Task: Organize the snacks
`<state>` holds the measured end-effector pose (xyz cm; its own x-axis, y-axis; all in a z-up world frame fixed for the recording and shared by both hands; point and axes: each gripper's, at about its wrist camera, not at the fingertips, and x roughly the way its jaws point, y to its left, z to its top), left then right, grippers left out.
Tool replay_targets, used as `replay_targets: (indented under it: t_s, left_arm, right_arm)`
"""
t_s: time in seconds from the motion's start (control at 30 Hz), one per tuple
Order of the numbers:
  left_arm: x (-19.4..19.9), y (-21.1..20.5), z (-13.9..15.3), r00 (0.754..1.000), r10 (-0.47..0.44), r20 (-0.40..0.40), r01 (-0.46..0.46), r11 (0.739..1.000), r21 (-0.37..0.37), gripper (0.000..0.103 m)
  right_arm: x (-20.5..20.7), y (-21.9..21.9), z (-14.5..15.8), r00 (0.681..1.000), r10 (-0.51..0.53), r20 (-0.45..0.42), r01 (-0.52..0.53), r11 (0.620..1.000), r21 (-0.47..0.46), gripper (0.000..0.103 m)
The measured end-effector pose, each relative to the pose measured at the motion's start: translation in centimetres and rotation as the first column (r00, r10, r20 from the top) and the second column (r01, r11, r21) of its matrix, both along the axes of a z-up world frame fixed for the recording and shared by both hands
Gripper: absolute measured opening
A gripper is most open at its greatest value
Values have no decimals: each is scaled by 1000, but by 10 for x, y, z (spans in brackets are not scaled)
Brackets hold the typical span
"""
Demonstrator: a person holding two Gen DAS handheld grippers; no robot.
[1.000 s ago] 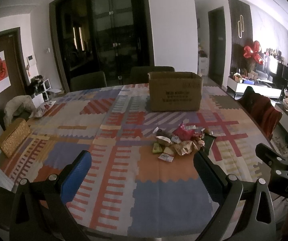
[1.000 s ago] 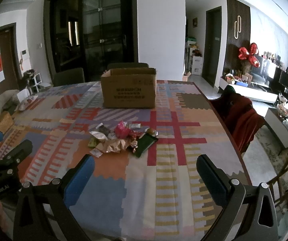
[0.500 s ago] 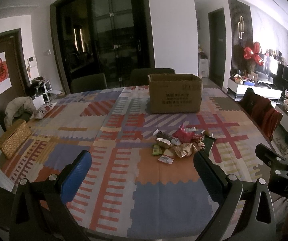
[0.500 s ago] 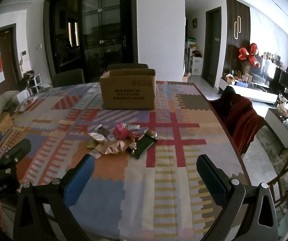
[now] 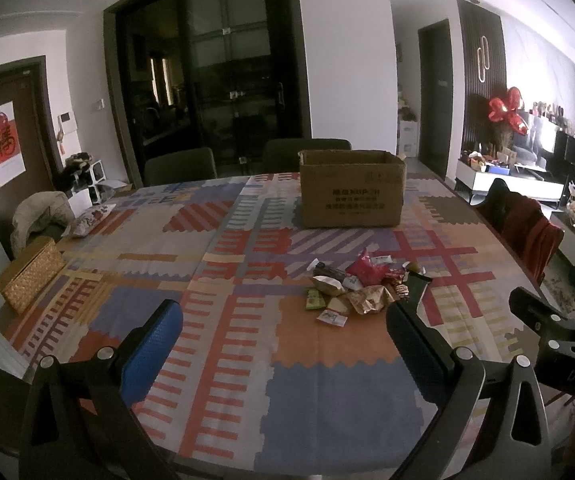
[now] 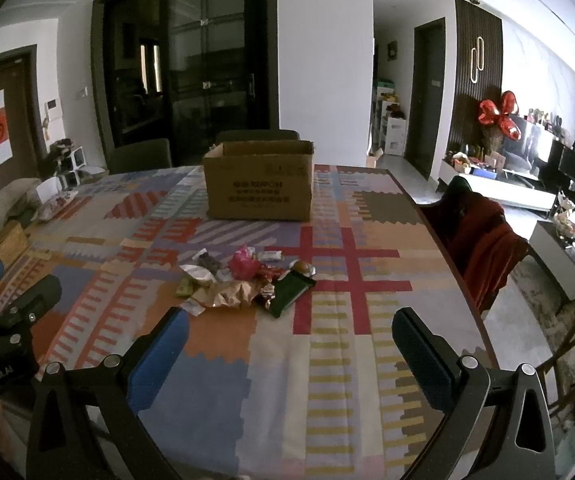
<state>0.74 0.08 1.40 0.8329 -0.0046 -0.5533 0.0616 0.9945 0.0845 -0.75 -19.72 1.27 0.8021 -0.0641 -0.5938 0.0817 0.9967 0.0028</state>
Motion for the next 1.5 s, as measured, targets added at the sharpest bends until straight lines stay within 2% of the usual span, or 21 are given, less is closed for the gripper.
replay_targets:
  t_s: [1.03,1.33,1.5]
  left_arm:
    - [-3,2,3,1000,4,10,-4,1000,-1,103]
    - [20,2,-6,999,-20,-45,20,1000,0,103]
    - [41,0,-11,997,-53,-47,53,999,-1,102]
  right_arm:
    - [0,2,-4,1000,3,-1,-3,1000,-1,103]
    - [20,-2,-16,999,1,-47,0,1000,24,103]
    - [35,-2,-21,998,-1,-59,3,999,39,102]
